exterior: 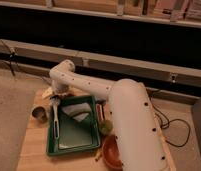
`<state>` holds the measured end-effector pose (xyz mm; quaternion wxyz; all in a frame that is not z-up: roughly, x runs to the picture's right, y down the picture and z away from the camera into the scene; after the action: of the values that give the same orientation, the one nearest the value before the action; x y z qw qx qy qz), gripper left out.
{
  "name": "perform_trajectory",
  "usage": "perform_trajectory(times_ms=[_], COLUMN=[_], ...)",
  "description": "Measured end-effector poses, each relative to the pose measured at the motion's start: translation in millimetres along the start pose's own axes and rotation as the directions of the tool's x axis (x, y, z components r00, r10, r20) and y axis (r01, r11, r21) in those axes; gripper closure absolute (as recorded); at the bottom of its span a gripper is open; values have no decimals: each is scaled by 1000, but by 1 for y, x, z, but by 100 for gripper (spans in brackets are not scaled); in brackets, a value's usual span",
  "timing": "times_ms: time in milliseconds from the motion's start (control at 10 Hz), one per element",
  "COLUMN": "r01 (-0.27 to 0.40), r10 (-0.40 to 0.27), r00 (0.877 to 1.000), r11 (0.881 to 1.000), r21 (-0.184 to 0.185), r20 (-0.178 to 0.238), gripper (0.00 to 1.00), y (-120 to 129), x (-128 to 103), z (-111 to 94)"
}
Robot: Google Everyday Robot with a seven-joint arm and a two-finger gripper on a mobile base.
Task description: Place brush in paper cup
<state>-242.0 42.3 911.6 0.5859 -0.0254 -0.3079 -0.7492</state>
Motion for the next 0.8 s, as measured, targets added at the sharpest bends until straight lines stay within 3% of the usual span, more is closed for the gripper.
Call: perform_trajectory(times_ms=[500, 800], r01=[60, 60], r10=[-55, -50], r00=[996, 994], r11=[996, 993], r21=[-61, -99], r20=[72, 97], gripper=[56, 87], y=[-23, -30], x=[3, 9], z=[2, 1])
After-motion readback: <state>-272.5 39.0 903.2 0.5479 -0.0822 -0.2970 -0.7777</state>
